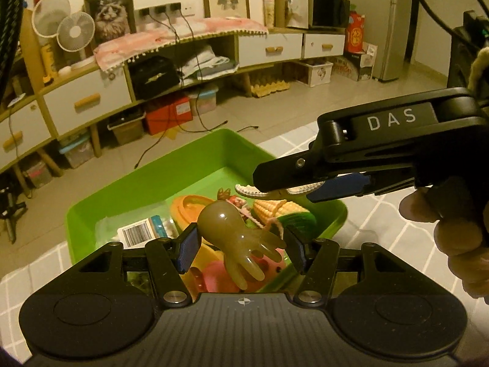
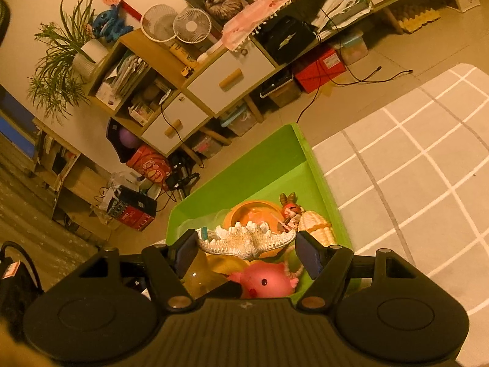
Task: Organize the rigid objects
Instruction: 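Carry the octopus with the left tool while the right tool carries the starfish over the bin, then open the left tool to drop the octopus while the right tool releases the starfish into the bin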
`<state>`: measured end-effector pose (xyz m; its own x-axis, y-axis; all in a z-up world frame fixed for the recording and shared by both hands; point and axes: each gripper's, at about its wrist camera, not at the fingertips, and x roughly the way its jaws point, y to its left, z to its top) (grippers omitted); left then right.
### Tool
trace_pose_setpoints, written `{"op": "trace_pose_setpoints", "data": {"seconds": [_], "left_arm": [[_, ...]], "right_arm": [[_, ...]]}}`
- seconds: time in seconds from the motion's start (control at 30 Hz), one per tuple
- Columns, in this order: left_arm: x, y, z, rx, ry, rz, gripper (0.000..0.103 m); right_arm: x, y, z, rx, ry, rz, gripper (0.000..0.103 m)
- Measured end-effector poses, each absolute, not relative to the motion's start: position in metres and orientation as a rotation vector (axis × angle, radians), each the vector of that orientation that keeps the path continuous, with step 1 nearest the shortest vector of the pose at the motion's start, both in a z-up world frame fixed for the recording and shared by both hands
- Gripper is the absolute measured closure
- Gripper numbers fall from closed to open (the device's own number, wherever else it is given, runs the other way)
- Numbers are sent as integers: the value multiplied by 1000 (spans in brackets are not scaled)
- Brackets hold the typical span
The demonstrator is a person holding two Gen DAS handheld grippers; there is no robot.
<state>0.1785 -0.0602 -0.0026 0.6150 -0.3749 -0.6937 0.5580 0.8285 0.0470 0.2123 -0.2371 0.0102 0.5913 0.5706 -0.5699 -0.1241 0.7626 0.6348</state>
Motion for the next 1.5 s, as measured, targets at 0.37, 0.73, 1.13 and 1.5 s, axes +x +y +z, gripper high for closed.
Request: {"op": "trace_pose_setpoints", "data": {"seconds": [0.37,0.73,1.13,1.5], "left_arm": [[187,-55,-14,258,757,-500,39],[179,-51,-4,222,673,-497,8],[167,-51,5,186,676,-481,6],[143,-33,22,104,663,-470,4]], "right_arm": [[225,-232,-7,604,882,373,46],[227,-231,-7,634,898,391,32],[204,-231,14,565,864,380,30],[170,-226,34,495,849,393,30]]}}
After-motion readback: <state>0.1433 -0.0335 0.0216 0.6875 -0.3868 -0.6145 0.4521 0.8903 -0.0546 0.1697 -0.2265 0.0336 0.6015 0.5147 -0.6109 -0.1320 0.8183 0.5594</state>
